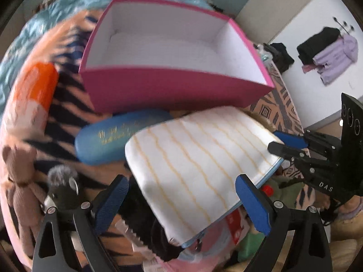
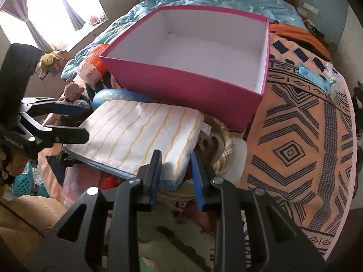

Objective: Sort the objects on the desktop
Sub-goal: 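Close the right gripper on the striped pouch edge and lift it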

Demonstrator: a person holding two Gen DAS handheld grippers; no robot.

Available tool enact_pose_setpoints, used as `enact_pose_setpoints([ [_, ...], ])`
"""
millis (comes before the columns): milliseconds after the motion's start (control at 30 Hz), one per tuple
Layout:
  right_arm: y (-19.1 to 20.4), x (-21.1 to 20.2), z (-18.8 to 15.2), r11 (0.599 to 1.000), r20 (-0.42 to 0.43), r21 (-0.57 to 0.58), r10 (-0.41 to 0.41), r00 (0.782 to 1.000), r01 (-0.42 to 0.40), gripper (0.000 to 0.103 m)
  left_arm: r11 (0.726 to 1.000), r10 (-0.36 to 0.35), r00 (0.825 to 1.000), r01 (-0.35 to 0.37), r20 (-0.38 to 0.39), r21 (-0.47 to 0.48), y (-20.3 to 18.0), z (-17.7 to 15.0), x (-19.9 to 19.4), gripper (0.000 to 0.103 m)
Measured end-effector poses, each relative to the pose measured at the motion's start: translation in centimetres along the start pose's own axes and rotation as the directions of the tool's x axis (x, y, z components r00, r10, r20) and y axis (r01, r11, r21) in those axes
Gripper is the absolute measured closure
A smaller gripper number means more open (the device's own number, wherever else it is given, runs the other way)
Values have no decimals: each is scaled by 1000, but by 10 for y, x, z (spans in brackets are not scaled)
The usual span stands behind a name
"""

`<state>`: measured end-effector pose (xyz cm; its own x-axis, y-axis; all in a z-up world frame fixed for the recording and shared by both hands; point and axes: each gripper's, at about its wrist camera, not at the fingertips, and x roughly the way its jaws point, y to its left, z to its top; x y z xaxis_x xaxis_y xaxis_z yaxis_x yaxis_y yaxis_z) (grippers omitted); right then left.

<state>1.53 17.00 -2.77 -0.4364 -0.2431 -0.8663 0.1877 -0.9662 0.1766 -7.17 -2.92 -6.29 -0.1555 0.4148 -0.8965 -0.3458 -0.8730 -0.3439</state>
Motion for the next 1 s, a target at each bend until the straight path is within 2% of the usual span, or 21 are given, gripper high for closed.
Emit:
enact_pose_setpoints([
  [167, -8, 7, 8, 999, -46, 23, 38, 998, -37, 71, 996, -66, 995, 61, -77, -64, 13, 1, 15, 8],
  [200, -10, 8, 9, 998, -54, 31, 47, 997, -45, 70, 995, -73, 994, 68, -79, -66, 12, 1, 16, 11],
  [233, -12, 9, 11, 998, -63, 38, 56, 996, -54, 68, 996, -74, 994, 69, -80, -61, 10, 1, 17, 18],
  [267, -14, 9, 13, 998, -66, 41, 59, 996, -56, 67, 997, -68, 994, 64, -83, -52, 8, 0, 19, 20],
  [500, -24, 24, 28, 992, -108, 73, 106, 988, -98, 66, 998, -46, 994, 42, -96, -48, 6, 7, 22, 22],
  [700, -28, 39, 32, 986, -155, 98, 146, 977, -132, 60, 997, -48, 994, 42, -97, -63, 10, 8, 21, 26],
  [800, -26, 35, 30, 989, -148, 72, 139, 979, -130, 63, 997, -40, 995, 33, -91, -68, 10, 9, 21, 31],
  [900, -25, 28, 28, 991, -127, 67, 120, 985, -112, 72, 996, -35, 996, 28, -80, -90, 14, 8, 17, 38],
  [1000, -21, 17, 25, 993, -88, 53, 106, 990, -102, 76, 996, -22, 998, 17, -61, -83, 12, 8, 11, 39],
])
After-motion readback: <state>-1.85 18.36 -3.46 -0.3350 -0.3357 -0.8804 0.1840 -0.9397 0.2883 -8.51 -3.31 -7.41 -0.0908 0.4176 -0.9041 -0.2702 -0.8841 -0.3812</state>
